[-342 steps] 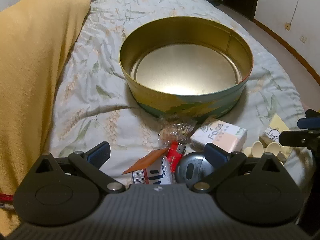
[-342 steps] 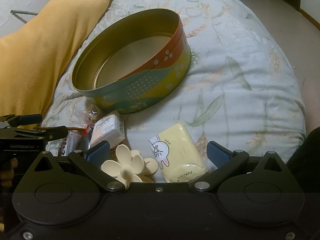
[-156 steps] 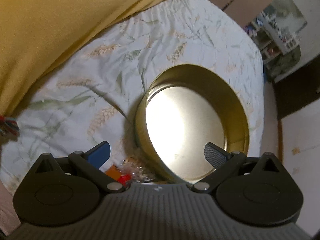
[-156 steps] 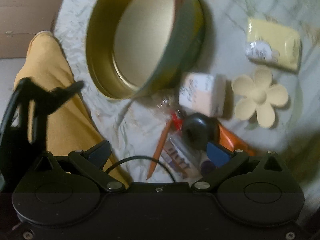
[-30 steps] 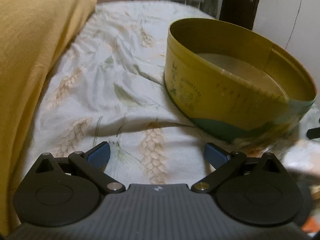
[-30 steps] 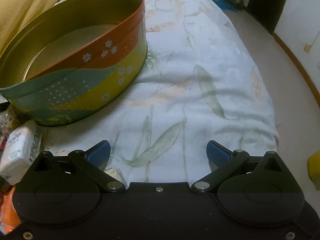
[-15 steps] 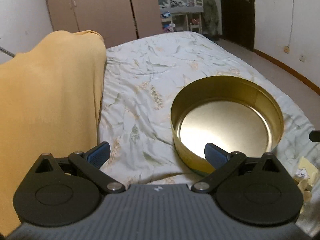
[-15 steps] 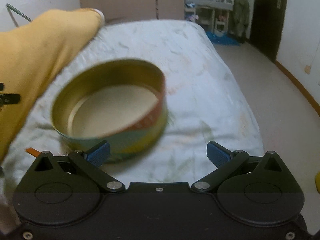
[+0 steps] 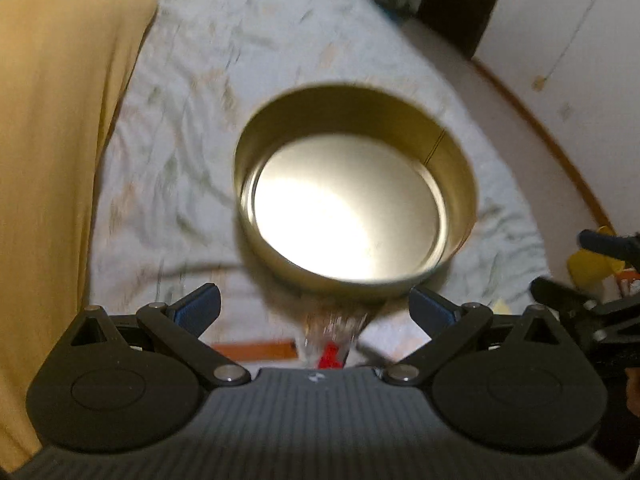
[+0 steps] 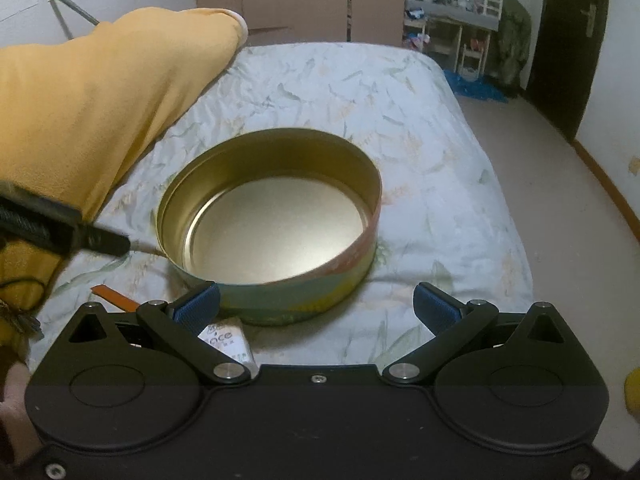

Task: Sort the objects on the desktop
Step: 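Lower the left tool toward the white-and-red eraser box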

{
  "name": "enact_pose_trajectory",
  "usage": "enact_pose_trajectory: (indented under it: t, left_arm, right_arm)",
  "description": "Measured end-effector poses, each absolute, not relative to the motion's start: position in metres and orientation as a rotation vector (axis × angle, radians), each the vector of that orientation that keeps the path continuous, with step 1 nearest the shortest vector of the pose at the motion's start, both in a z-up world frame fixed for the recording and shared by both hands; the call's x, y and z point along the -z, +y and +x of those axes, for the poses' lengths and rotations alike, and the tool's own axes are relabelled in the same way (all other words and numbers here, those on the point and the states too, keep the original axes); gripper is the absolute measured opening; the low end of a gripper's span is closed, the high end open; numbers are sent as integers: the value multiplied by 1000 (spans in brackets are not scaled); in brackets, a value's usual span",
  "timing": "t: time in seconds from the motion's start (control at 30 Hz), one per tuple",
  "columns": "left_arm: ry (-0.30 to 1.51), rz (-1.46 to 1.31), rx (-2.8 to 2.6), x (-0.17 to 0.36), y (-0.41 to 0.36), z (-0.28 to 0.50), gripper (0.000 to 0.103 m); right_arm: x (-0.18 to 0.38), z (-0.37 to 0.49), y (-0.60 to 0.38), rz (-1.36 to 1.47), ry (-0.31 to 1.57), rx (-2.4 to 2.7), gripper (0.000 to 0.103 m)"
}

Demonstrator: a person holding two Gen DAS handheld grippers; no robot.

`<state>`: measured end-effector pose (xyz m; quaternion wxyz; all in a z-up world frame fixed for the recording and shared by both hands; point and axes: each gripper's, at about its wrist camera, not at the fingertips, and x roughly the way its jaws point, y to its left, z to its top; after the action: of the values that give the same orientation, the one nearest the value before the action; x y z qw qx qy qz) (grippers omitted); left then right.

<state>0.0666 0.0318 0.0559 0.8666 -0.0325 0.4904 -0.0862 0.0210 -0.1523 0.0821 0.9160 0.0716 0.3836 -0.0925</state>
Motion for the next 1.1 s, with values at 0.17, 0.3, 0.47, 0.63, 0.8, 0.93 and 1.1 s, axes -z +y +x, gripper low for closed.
enact_pose_trajectory:
  t: [0.17,0.3,0.47,0.63,0.8,0.93,1.1]
  left_arm:
    - [1108,-96,140,-31,32,56,103]
    - [1148,-56,140,-20,34,38,103]
    - [1187,-36,168,-8,30,31,103]
    - [1171,1,180,-7,30,24,103]
    - [1177,-37,187,-5,39,22,103]
    - [1193,-34,156,-1,42,23,103]
    - [1243,-55,190,7,44,24,103]
  right_arm:
    - [-65,19,-160,204,854,201,103]
    - [-50,15,-163,231,896,215,103]
    - [-43,7,-156,234,917,213,103]
    - [-42,2,-151,225,925,206,103]
    - [-41,1,-152,223,945,206,103]
    - [-37,-1,-155,218,967,202,103]
    - [-29,-5,-162,232,1008,192,103]
